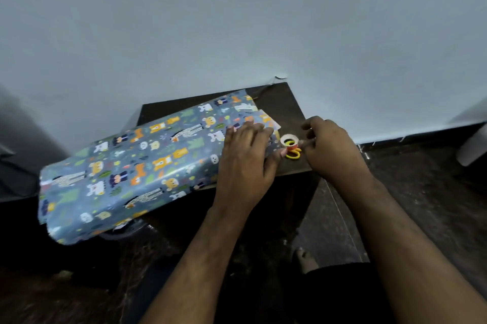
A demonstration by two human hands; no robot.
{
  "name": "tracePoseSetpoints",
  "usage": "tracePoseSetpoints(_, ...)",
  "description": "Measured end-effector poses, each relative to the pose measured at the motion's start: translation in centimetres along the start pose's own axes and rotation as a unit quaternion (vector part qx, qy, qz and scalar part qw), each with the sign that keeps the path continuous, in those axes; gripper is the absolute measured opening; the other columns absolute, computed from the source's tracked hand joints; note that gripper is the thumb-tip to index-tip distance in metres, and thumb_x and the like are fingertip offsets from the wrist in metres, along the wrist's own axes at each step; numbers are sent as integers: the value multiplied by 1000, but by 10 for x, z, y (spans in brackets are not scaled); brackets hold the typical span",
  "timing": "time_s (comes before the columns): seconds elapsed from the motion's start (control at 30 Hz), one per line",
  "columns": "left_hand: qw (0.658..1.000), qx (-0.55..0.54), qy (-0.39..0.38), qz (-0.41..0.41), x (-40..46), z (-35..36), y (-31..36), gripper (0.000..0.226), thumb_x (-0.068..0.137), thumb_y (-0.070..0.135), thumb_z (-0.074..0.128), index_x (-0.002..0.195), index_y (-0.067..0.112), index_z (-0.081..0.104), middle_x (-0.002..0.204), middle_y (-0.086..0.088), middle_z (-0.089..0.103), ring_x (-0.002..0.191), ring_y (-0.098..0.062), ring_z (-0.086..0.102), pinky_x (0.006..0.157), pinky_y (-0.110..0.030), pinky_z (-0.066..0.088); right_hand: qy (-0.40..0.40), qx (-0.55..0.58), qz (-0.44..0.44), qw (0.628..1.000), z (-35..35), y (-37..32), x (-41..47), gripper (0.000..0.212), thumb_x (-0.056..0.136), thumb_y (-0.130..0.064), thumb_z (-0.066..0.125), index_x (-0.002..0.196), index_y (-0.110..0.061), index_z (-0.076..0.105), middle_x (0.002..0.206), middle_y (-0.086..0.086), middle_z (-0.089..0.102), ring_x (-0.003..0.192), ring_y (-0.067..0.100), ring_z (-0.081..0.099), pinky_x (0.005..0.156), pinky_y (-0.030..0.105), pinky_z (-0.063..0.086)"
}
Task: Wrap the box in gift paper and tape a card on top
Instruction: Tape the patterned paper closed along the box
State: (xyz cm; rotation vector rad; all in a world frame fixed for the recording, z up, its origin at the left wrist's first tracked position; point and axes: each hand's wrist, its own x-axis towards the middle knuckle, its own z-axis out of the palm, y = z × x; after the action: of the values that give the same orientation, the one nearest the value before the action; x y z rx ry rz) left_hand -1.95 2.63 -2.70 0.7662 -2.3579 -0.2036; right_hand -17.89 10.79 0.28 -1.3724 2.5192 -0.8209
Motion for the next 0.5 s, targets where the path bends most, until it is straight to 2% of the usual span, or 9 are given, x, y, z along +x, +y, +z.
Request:
tracePoseSetpoints(0.1,999,34,2,32,13,13,-2,43,97,43,53,124,13,65,127,-6,64,129,-28,54,118,-53,29,-50,-16,-2,999,7,2,15,33,89,-22,73,120,-17,63,118,12,55,107,32,60,89,41,51)
tracePoseSetpoints(0.23,999,17,35,0,21,24,-8,37,96,35,63,124,11,64,122,-6,66,119,-28,58,113,-52,36,-79,-40,-15,996,23,4,27,30,89,-28,73,116,-20,63,118,12,47,101,35,60,84,39,51)
tracePoseSetpoints(0.37,998,32,50,-22,20,29,-1,36,96,32,62,125,12,64,118,-5,67,114,-27,58,110,-53,39,-65,-76,-17,995,33,6,32,16,93,-23,69,108,-19,67,117,11,45,100,35,59,79,36,47)
tracePoseSetpoints(0.5,999,24,43,-18,18,29,-3,36,97,30,58,128,12,63,120,-6,67,115,-28,60,112,-56,36,-56,-107,-13,993,38,7,33,19,93,-26,71,108,-14,70,119,12,48,109,32,55,80,37,48)
